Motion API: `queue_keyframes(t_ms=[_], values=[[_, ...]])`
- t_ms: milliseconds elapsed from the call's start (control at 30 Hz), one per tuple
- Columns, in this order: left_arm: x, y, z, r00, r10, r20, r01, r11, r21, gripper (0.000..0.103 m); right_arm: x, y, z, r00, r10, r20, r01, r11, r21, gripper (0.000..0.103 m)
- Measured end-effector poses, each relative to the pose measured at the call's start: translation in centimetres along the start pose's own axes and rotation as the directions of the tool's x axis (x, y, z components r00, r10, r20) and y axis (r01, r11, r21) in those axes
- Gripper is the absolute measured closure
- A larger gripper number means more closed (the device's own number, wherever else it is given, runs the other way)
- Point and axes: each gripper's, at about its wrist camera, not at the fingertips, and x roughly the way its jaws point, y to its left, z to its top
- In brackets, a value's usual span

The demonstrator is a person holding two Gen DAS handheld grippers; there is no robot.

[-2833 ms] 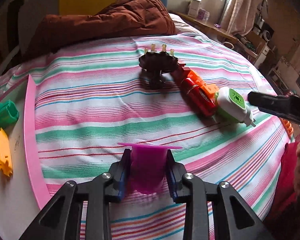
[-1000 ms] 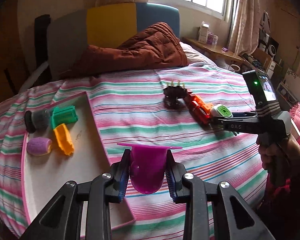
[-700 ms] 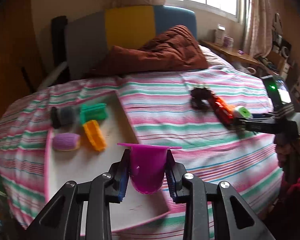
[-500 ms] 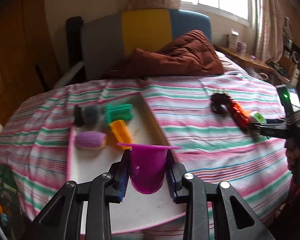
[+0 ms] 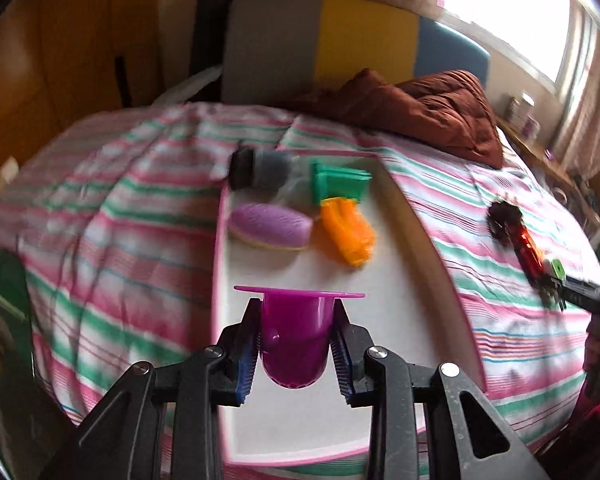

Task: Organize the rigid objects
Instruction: 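Carry the magenta cup into the tray and open the left tool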

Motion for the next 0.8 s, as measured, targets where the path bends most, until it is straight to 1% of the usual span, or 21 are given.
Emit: queue_keyframes(t_ms=[100,200,300,367,500,600,667,700,767,800], values=[[0.6,1.9,0.2,1.000,-0.008,-0.017,0.007,0.999,-0.050,0.071,0.0,-0.1,0.0,1.000,0.001,0.000,-0.001,1.000,0.000,0.050],[1.6,2.6,0.6,0.999,-0.004,-0.032,0.002,0.998,-0.064,0.071,0.0,-0.1,0.1,1.000,0.001,-0.001,-0.001,1.000,-0.001,0.050],[2.6,2.4,1.2,0.999,0.003,-0.043,-0.006,0.999,-0.053,0.071,0.0,0.0,0.1,1.000,0.000,-0.002,0.000,1.000,0.000,0.050],[3.4,2.0,1.5,0.998,-0.008,-0.057,0.005,0.999,-0.053,0.071,0.0,0.0,0.1,1.000,0.002,-0.002,-0.002,1.000,0.003,0.050],[5.2,1.0,2.0,0.997,0.009,-0.080,-0.011,1.000,-0.026,0.071,-0.1,-0.1,0.1,1.000,0.006,-0.002,-0.006,1.000,0.005,0.050],[6.5,0.9,2.5,0.995,0.014,-0.094,-0.016,1.000,-0.023,0.071,-0.1,-0.1,0.1,1.000,0.007,-0.002,-0.007,1.000,0.004,0.050],[7.2,0.8,2.9,0.994,0.030,-0.100,-0.033,0.999,-0.024,0.071,0.0,-0.2,0.1,1.000,0.010,-0.002,-0.010,1.000,0.006,0.050],[7.7,0.8,3.2,0.994,0.024,-0.111,-0.027,0.999,-0.025,0.071,0.0,-0.2,0.1,1.000,0.010,-0.002,-0.010,1.000,0.006,0.050],[8.0,0.8,3.6,0.993,0.028,-0.111,-0.031,0.999,-0.024,0.069,0.0,-0.3,0.1,1.000,0.012,-0.002,-0.012,1.000,0.006,0.050],[7.9,0.7,3.7,0.994,0.031,-0.108,-0.033,0.999,-0.020,0.066,0.0,-0.3,0.2,1.000,0.013,-0.003,-0.013,1.000,0.006,0.050]])
